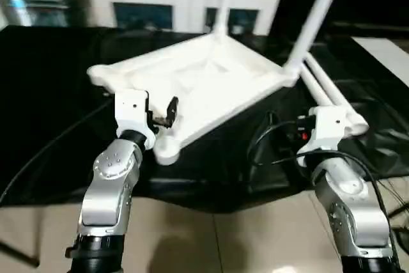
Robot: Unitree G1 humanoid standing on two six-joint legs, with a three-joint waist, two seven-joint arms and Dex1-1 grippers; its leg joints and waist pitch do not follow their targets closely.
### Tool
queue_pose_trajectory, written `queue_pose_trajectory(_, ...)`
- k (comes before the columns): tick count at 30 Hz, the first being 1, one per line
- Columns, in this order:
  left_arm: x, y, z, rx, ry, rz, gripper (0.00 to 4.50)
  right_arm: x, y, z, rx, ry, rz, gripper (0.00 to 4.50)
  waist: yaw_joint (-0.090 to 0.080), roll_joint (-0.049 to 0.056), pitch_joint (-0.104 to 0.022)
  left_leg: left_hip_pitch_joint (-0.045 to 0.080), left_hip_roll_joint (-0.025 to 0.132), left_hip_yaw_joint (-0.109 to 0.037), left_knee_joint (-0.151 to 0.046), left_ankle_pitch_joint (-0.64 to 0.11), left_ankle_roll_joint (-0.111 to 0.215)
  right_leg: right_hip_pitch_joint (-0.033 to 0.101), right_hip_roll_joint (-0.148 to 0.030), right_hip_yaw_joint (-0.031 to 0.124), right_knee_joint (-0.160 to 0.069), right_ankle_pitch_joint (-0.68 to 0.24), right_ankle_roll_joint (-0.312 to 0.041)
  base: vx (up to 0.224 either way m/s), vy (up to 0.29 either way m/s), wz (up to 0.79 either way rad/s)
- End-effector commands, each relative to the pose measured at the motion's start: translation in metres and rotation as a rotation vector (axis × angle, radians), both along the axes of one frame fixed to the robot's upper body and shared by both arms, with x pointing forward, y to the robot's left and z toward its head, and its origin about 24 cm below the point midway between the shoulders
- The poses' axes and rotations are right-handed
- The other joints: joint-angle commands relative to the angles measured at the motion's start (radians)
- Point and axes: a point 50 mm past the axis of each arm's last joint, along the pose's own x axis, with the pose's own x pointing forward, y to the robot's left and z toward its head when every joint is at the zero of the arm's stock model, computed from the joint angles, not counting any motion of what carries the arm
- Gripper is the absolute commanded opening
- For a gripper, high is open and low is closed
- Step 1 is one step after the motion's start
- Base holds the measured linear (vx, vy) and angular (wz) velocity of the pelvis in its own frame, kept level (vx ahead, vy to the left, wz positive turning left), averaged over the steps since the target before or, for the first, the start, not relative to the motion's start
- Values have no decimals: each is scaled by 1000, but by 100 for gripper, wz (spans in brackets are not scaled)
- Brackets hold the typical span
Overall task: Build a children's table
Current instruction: Rotate table base
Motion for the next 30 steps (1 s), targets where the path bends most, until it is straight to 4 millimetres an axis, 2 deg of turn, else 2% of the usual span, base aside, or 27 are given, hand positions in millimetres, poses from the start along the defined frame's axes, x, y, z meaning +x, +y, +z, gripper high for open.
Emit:
queue_pose_trajectory(1,1,0,-1,-10,11,20,446,1,2,5,2,-23,15,420,8,8,-72,7,20,-7,-84,-335,67,48,-40,28,-61,-347,-214,94,-6,0)
queue_pose_trajectory(2,1,0,0,-11,10,20,446,1,2,5,2,-23,19,420,9,10,-76,8,17,-4,-80,-280,90,54,-36,29,-50,-265,-250,111,-9,3)
queue_pose_trajectory(3,1,0,1,-12,9,19,446,1,3,5,1,-23,21,420,10,11,-78,9,15,-2,-78,-253,102,56,-35,30,-45,-226,-266,111,-9,3)
queue_pose_trajectory(4,1,-1,1,-9,10,18,446,2,3,6,0,-24,24,420,13,12,-83,5,10,-1,-72,-184,131,68,-32,29,-35,-151,-288,114,-5,2)
queue_pose_trajectory(5,1,-1,1,-9,11,17,446,2,3,6,-2,-24,29,420,18,7,-87,4,5,1,-67,-125,160,74,-28,29,-26,-92,-300,113,2,1)
queue_pose_trajectory(6,1,-1,1,-9,11,17,446,2,3,6,-2,-24,29,420,21,11,-90,8,5,0,-65,-93,176,75,-26,28,-20,-62,-305,113,2,1)
queue_pose_trajectory(8,1,-1,0,-3,14,18,446,3,4,5,-9,-23,36,420,25,11,-97,25,-4,-6,-52,27,248,70,-13,23,4,64,-305,122,7,5)
queue_pose_trajectory(9,1,-1,0,-3,14,18,446,3,4,5,-9,-23,36,420,25,6,-96,27,-6,-7,-48,45,267,69,-12,25,8,86,-304,121,9,7)
queue_pose_trajectory(10,0,0,-1,1,15,19,446,4,4,4,-13,-20,36,420,27,7,-98,31,-8,-12,-42,82,303,70,-10,25,17,119,-303,107,9,10)
queue_pose_trajectory(11,0,0,-1,3,17,20,446,4,4,3,-17,-18,37,420,27,8,-100,34,-10,-15,-39,105,320,70,-8,24,20,130,-298,96,4,12)
queue_pose_trajectory(12,0,0,-1,3,17,20,446,4,4,3,-17,-18,37,420,26,11,-101,48,-13,-21,-34,148,346,62,-3,22,28,154,-287,96,4,12)
queue_pose_trajectory(13,1,1,-1,5,18,21,446,4,5,3,-22,-15,42,420,26,9,-99,49,-17,-26,-26,173,367,62,1,26,34,174,-275,86,-9,13)
queue_pose_trajectory(14,2,1,-1,6,19,21,446,4,6,4,-25,-14,46,420,29,3,-96,39,-23,-25,-21,177,374,70,0,34,34,179,-273,75,-9,13)
queue_pose_trajectory(15,3,1,-1,10,20,18,446,4,6,4,-24,-15,48,420,31,2,-95,35,-27,-24,-19,176,373,75,0,38,34,175,-277,75,-9,13)
queue_pose_trajectory(16,3,1,-1,14,20,14,446,4,6,5,-24,-16,49,420,33,-6,-89,23,-36,-21,-15,156,359,87,0,49,27,160,-281,63,5,13)
queue_pose_trajectory(17,3,1,0,17,19,12,446,5,6,5,-23,-17,48,420,39,-2,-86,32,-31,-22,-19,128,340,85,-1,53,24,135,-295,56,-5,16)
queue_pose_trajectory(18,3,1,0,20,19,11,446,5,5,5,-22,-17,47,420,39,-3,-84,33,-30,-24,-20,124,334,88,0,53,24,129,-300,56,-5,16)
queue_pose_trajectory(20,3,2,-1,23,23,15,446,5,5,4,-23,-14,47,420,49,-3,-87,11,-42,-26,-13,131,307,119,1,61,15,118,-284,0,0,0)
queue_pose_trajectory(21,2,3,-2,24,25,17,446,5,6,4,-23,-14,49,420,54,-4,-89,1,-48,-26,-10,135,300,129,3,65,14,128,-274,0,0,0)
queue_pose_trajectory(22,2,4,-3,26,28,20,446,5,8,4,-24,-13,54,420,60,-2,-90,0,-50,-28,-10,137,285,132,8,67,14,153,-254,0,0,0)
queue_pose_trajectory(24,3,5,-2,28,29,21,446,5,9,5,-22,-17,59,420,54,14,-85,44,-23,-44,-28,147,276,94,15,47,28,146,-244,39,-22,18)
queue_pose_trajectory(25,4,5,-2,31,27,18,446,5,9,5,-21,-19,58,420,31,11,-84,84,8,-78,-33,188,330,55,15,32,50,119,-229,37,-53,10)
queue_pose_trajectory(26,4,5,-1,31,27,18,446,5,9,5,-21,-19,58,420,28,16,-83,112,22,-93,-28,199,383,25,-1,27,53,62,-214,20,-58,5)
queue_pose_trajectory(27,5,4,-1,32,26,15,446,5,9,5,-20,-19,56,420,24,13,-81,114,26,-96,-30,184,398,18,-8,27,53,35,-216,20,-58,5)
queue_pose_trajectory(28,5,4,-1,32,27,14,446,5,8,5,-20,-19,55,420,38,-1,-81,67,-15,-64,-13,166,388,68,-17,51,29,63,-224,0,0,0)
queue_pose_trajectory(29,5,4,-1,33,27,12,446,4,8,5,-20,-18,54,420,68,-10,-81,-19,-70,-34,14,116,339,150,-22,94,-4,84,-238,0,0,0)
queue_pose_trajectory(30,4,4,-2,35,30,7,446,3,7,4,-20,-16,49,420,81,-6,-82,-53,-64,-38,24,86,278,177,-31,113,-12,96,-256,0,0,0)
